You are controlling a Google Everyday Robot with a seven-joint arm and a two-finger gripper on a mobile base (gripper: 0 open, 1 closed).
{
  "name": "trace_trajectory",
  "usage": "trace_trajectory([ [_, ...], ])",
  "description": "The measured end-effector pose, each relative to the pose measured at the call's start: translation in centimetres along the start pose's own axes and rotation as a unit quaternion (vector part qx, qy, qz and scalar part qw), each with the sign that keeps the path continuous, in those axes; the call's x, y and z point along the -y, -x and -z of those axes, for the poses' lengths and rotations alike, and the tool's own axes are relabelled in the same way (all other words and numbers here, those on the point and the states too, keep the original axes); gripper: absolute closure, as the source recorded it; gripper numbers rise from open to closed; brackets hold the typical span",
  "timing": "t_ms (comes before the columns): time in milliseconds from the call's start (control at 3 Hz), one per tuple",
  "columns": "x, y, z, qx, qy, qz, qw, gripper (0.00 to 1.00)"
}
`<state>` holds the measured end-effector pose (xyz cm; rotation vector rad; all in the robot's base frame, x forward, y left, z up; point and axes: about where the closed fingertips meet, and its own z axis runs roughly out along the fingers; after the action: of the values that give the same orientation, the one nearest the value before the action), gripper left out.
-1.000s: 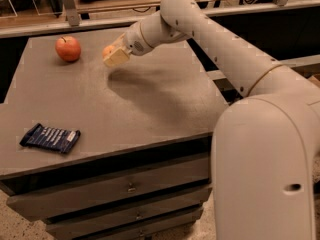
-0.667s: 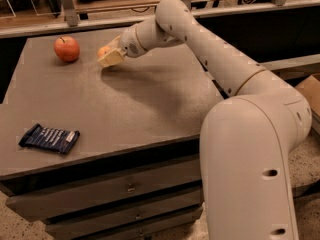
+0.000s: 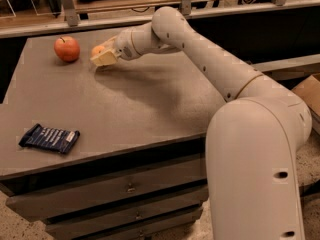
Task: Move orange near apple
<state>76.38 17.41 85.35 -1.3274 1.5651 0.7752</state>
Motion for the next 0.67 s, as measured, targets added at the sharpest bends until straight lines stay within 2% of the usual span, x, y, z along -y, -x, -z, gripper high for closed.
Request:
trace_trajectory([
  [333,-0.1,0.5,-1.2,0.009,0.002,0.001,1.0000,1.00],
  [667,-0.3,1.2,-3.0,0.023,0.019,0.002,0.9996,1.00],
])
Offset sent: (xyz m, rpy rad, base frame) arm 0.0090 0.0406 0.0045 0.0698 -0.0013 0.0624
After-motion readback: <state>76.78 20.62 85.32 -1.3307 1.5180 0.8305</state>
